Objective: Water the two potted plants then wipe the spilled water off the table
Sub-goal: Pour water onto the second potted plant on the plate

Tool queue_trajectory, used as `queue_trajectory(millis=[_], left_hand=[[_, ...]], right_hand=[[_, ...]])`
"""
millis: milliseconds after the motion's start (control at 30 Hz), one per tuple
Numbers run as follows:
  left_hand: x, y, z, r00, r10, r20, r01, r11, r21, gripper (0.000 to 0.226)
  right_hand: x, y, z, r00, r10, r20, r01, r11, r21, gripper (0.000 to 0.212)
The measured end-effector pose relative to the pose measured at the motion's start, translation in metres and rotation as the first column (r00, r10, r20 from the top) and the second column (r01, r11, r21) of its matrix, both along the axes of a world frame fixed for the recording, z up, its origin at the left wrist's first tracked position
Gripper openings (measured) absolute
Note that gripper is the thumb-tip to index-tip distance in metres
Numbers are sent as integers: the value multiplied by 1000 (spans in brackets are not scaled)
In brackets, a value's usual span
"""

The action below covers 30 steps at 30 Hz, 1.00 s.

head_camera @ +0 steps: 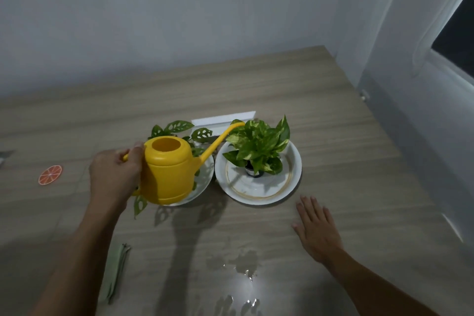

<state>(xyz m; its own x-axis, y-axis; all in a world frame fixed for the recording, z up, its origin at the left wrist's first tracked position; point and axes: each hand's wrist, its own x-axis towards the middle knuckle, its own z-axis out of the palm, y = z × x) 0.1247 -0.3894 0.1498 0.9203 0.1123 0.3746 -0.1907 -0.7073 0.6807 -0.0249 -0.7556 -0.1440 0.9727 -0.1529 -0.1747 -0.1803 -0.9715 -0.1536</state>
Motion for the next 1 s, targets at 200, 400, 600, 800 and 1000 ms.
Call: queue_trajectory(millis=[200,400,600,800,1000], left_hand=[[4,-8,3,1000,-21,-2,21,995,100,61],[9,-13,4,999,-34,9,32,990,136,61],[15,-18,4,999,-39,-4,39,987,153,63],[21,-19,6,1000,-30,6,29,988,152,58],[21,-12,10,1000,-20,2,19,987,160,56]], right_hand=[[-2,3,-3,1000,-19,16,19,1000,14,67],[-2,3,-1,999,-25,32,24,999,31,67],[-3,3,-5,997,-30,77,26,998,58,69],[-2,4,-3,996,-29,80,26,998,48,70],[-4,4,-3,997,-33,73,30,999,42,69]])
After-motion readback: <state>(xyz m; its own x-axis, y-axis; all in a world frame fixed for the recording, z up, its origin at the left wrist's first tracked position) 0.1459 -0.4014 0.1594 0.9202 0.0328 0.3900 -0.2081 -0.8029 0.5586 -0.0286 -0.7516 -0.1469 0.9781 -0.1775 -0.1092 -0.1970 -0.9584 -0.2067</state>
